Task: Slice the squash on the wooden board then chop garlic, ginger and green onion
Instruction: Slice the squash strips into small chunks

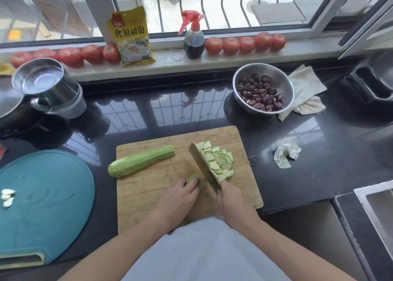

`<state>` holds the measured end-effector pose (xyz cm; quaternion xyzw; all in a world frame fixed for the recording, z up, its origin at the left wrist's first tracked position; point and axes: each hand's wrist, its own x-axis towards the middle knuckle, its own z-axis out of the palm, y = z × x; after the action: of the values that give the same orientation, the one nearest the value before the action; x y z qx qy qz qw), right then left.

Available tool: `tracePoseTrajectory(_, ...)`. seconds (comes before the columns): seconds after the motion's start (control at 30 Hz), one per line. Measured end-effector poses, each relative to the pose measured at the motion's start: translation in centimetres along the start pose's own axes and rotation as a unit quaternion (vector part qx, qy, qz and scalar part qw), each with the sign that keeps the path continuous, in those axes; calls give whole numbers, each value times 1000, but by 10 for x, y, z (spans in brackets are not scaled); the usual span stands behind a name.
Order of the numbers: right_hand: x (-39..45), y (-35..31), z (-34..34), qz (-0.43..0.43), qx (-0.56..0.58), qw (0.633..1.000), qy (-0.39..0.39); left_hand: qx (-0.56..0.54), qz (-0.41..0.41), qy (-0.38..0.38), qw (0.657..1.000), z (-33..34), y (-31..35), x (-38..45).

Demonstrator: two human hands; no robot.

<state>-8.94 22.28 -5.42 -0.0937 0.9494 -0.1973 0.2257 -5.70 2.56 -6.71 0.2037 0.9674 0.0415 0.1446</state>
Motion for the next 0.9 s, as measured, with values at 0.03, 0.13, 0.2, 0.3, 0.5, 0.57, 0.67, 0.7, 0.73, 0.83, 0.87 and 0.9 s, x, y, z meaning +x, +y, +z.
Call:
tracePoseTrajectory(0.03, -4, 3, -1, -5, 0, 1000, 3, 4, -3, 7, 1000, 0, -1, 0)
tracePoseTrajectory(0.13, -15, 4, -5, -17, -37, 999, -10, 13, 4, 9, 1000, 0, 0, 0)
tracePoseTrajectory(0.2, -17, 3, -6, -22, -65, 997, -20, 19, 9, 10, 1000, 0, -1, 0)
tracePoseTrajectory(0.3, -18, -1, -5, -25, -72, 997, -32, 8, 6, -3, 1000, 1, -2, 0)
tracePoseTrajectory(0.5, -15, 2, 4, -12, -85, 996, -25, -8, 2, 0, 1000, 4, -1, 2)
tracePoseTrajectory(0.57, -10, -2, 9, -2, -75, 997, -32, -4, 5, -2, 1000, 3, -2, 1)
tracePoseTrajectory(0.67, 6, -10, 14, 4, -74, 997, -28, 6, 18, 1, 1000, 3, -1, 2)
tracePoseTrajectory(0.7, 11, -13, 14, 5, -68, 997, -23, 7, 19, 3, 1000, 5, -2, 2)
tracePoseTrajectory(0.73, 15, -15, 12, 6, -52, 998, -21, 6, 20, 8, 1000, 5, -2, 2)
tracePoseTrajectory(0.83, 14, -11, 4, 2, -5, 1000, -9, 5, 14, 6, 1000, 4, -2, -1)
tracePoseTrajectory(0.87, 11, -10, 1, 0, 1, 1000, -7, 0, 11, -4, 1000, 4, -3, -2)
tracePoseTrajectory(0.9, 7, -9, -1, -6, 6, 1000, -8, -9, 9, -11, 1000, 5, -4, -3)
